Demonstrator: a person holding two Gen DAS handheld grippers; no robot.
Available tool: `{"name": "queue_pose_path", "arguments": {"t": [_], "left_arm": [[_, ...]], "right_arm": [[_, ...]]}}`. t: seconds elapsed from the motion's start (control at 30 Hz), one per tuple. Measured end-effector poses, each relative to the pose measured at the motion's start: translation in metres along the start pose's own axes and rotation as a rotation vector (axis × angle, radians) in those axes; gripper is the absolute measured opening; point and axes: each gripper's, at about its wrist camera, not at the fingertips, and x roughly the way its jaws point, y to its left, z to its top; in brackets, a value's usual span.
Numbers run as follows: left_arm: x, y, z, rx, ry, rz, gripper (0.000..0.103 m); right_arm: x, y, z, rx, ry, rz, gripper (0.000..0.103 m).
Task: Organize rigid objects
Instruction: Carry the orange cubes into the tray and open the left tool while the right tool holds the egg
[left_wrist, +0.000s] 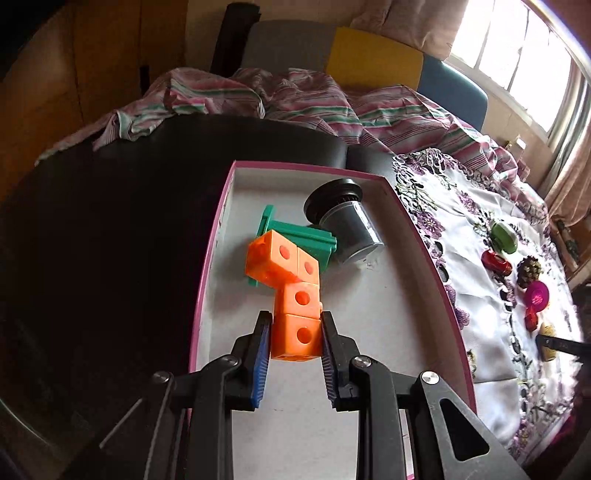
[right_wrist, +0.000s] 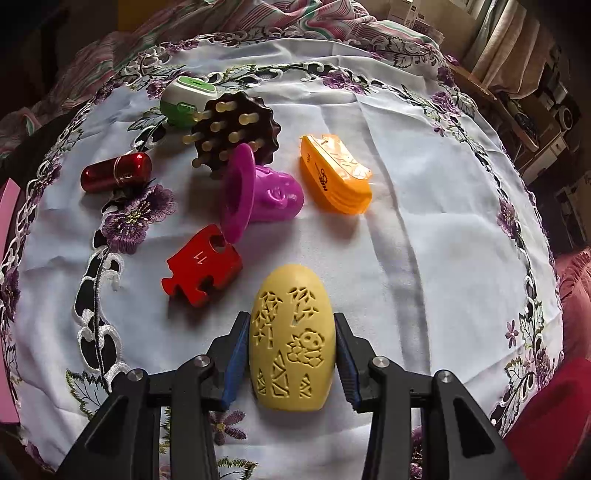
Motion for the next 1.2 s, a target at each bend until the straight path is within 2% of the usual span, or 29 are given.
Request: {"name": "queue_pose_path", "arguments": {"t": [0.17,0.3,0.4,0.57,0.63,0.7,0.73,1.03,1.2], "left_arm": [[0.003,0.003,0.004,0.015,0.019,-0.032,0.025],[0.022,0.002,0.016,0.013,0.065,-0.021,0.025],[0.039,-0.001,0.028,0.037,0.077,0.014,0.025],[0.056,0.001,0.041,0.018,0.087,0.033,0.026],[0.052,0.004,0.040,0.003,0.073,0.030,0.028],[0.045,0.004,0.038,0.004,0.053,0.033,0.044],[0.041,0.004,0.036,0.010,0.042,0.038,0.046],[0.008,-0.002,0.018,0.037,-0.025,0.080,0.047],[-0.009,-0.008,0.008,0.055,-0.055,0.080,0.048]], "right_arm": [[-0.001,0.000,0.000,-0.001,0.000,-0.001,0.043],[-0.001,0.000,0.000,0.001,0.000,0.000,0.043],[-0.001,0.000,0.000,0.003,0.001,0.003,0.043],[0.000,-0.001,0.002,0.004,0.002,0.005,0.043],[0.000,-0.001,0.002,0.006,0.002,0.009,0.043],[0.006,-0.003,0.008,0.003,0.002,0.008,0.043],[0.006,-0.003,0.008,0.001,0.002,0.006,0.043],[0.004,-0.003,0.009,-0.007,-0.002,0.000,0.043],[0.004,-0.001,0.008,-0.014,-0.006,-0.006,0.043]]}}
